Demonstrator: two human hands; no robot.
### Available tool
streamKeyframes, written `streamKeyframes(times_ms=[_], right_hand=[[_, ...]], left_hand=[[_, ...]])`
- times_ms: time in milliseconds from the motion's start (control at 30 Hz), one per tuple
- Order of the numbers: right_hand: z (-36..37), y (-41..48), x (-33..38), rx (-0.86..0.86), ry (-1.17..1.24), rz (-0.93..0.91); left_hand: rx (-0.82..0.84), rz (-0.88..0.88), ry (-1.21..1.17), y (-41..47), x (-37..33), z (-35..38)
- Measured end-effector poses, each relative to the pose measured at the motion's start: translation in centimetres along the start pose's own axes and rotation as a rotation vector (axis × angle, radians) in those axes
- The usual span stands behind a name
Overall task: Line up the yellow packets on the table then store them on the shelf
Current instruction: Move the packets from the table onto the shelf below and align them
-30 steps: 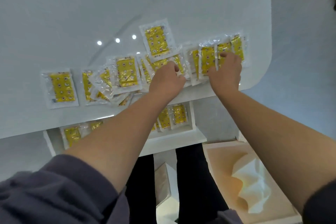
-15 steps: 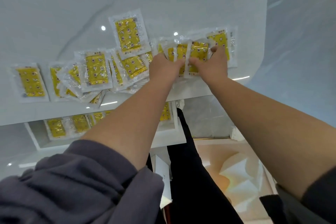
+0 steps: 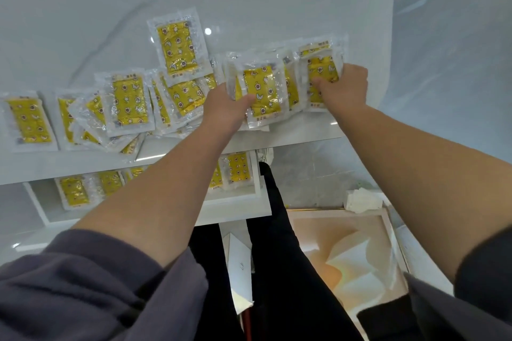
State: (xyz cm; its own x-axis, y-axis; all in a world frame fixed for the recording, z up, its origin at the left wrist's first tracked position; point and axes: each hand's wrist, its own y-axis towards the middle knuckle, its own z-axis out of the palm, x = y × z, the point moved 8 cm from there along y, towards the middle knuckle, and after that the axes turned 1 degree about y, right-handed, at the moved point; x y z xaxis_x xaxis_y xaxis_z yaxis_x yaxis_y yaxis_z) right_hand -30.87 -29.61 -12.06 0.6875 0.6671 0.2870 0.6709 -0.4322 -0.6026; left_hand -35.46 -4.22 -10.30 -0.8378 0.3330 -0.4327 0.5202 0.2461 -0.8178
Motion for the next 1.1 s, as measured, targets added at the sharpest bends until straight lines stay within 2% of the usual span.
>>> streamKeyframes(times_ms=[133,367,433,567,667,767,833,900,967,1100], right_hand=[[-0.3,0.1,1.0,0.017,-0.142,0.003],[-0.2,0.3,1.4,-0.034,-0.163,-0.045],[-0.3,0.0,1.3,-0.050,-0.067,-0.059],[-0.5,-1.6,0.7,-0.039,0.282,-0.042],[-0.3,-3.4,-0.2,-0.004,0.391,-0.050],[1.5,-5.6,-1.8,0.149,0.620,0.044],[4.2,-7.9,-2.2,0.383,0.894,0.174],[6.8,-10.8,-1.8,0.616,1.018,0.253],[8.8,-13.4,-1.5,0.737,0.996,0.273],[13.7,-18.6,-1.1,0.892,0.802,0.282]], left_hand=[[-0.003,0.005,-0.034,-0.1,0.2,0.3],[0.007,0.009,-0.093,-0.7,0.7,0.6],[0.023,0.013,-0.102,-0.8,1.0,0.5],[0.105,0.005,-0.091,-1.7,2.7,0.3],[0.170,0.009,-0.086,-2.6,5.1,-0.3],[0.190,-0.046,-0.101,-3.4,8.7,-1.9],[0.189,-0.106,-0.127,-3.9,11.7,-3.3],[0.172,-0.153,-0.138,-4.4,14.8,-5.1],[0.158,-0.168,-0.129,-5.0,17.5,-7.1],[0.128,-0.189,-0.106,-5.2,23.5,-11.9]])
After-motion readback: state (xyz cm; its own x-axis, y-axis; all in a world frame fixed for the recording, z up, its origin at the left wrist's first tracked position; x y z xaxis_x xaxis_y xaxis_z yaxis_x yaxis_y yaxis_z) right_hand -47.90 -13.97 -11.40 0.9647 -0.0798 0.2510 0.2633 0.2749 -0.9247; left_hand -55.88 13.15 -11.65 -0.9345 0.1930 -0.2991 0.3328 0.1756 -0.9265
